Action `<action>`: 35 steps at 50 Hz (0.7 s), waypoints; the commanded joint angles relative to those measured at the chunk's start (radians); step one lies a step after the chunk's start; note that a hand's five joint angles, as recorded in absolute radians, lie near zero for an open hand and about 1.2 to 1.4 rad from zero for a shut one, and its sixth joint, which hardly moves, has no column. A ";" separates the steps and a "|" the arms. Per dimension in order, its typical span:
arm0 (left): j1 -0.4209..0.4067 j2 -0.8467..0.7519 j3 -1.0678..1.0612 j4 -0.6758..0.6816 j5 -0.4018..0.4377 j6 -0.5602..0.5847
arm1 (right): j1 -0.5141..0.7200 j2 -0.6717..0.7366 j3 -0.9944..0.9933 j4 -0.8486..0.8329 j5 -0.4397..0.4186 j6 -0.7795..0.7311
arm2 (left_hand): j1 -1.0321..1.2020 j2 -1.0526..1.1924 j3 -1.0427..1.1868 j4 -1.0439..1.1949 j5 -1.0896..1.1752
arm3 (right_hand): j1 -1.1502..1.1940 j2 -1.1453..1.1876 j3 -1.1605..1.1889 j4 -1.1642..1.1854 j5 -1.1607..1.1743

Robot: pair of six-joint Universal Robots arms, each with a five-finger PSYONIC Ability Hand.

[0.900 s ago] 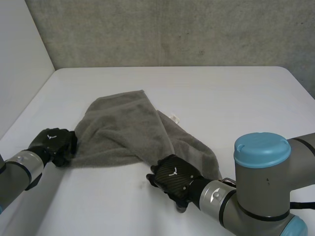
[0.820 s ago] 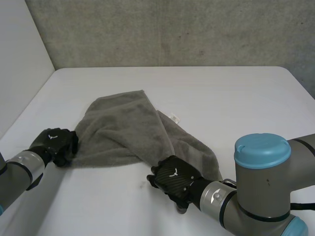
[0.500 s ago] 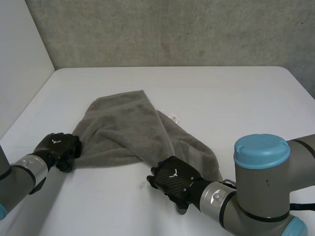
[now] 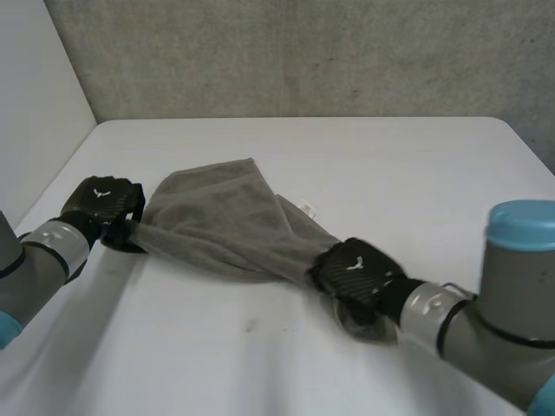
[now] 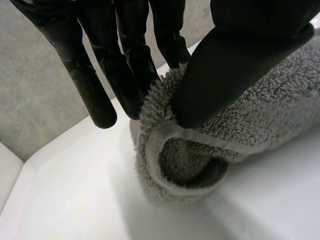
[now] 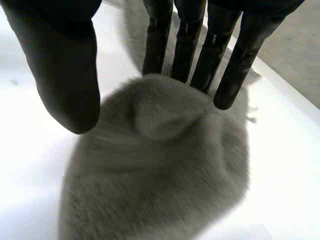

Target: Fold the towel.

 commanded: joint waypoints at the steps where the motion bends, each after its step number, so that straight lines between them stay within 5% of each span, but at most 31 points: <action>1: -0.020 -0.008 0.011 0.001 0.000 -0.023 | -0.142 -0.090 0.095 -0.013 -0.021 0.058 | 0.212 0.179 0.181 0.179 0.197 | -0.109 -0.116 -0.117 -0.109 -0.103; 6: -0.022 -0.006 0.017 0.001 0.000 -0.054 | -0.201 -0.103 0.143 -0.013 -0.022 0.152 | 0.212 0.179 0.181 0.179 0.197 | -0.445 -0.453 -0.454 -0.446 -0.439; 35: -0.063 -0.011 0.070 -0.001 0.000 -0.137 | -0.262 -0.124 0.318 -0.155 -0.015 0.264 | 0.212 0.179 0.181 0.179 0.197 | -0.335 -0.343 -0.344 -0.336 -0.329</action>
